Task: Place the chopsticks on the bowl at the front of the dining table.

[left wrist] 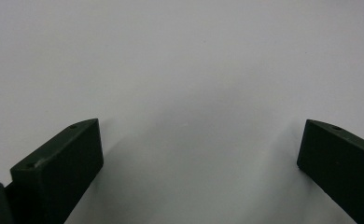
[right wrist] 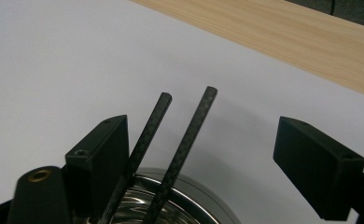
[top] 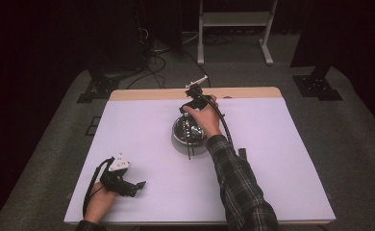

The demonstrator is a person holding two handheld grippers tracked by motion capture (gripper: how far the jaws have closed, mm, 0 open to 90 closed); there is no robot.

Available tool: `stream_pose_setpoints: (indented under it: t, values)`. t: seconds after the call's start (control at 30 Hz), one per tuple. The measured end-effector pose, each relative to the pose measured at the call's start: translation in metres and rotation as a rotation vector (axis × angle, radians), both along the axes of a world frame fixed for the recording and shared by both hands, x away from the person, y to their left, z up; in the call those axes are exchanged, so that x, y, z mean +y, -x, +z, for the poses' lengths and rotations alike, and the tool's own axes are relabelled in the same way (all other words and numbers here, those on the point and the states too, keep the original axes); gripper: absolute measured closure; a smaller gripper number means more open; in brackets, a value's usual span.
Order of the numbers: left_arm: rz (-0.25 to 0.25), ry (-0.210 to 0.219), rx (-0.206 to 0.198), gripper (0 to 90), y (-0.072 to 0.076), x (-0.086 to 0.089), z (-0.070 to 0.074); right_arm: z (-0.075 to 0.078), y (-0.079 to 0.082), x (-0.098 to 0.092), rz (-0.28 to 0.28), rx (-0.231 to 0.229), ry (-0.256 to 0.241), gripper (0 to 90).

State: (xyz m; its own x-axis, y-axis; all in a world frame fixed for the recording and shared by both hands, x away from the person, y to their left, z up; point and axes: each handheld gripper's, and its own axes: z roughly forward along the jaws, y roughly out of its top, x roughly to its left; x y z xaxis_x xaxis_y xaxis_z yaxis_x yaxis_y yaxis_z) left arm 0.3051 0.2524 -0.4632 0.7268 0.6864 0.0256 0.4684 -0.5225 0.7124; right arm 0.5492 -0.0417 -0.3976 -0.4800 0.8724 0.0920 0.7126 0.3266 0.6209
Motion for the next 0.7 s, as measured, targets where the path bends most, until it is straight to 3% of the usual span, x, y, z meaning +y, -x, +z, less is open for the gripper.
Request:
stream_pose_setpoints:
  t: [0.2,0.37,0.57,0.7]
  values:
    - [0.000,0.000,0.000,0.0,0.000,0.000,0.000,0.002,-0.001,-0.006,-0.009,-0.001,0.010,17.5]
    - [-0.001,-0.002,0.000,0.0,0.000,0.000,0.000,0.011,0.006,-0.008,0.017,-0.024,-0.007,23.7]
    - [0.000,0.000,-0.002,0.0,0.000,0.000,0.000,0.028,0.024,-0.016,0.078,-0.062,-0.048,44.2]
    - [0.000,0.000,0.000,0.0,0.000,0.000,0.000,0.032,0.038,-0.025,0.114,-0.051,-0.066,60.6]
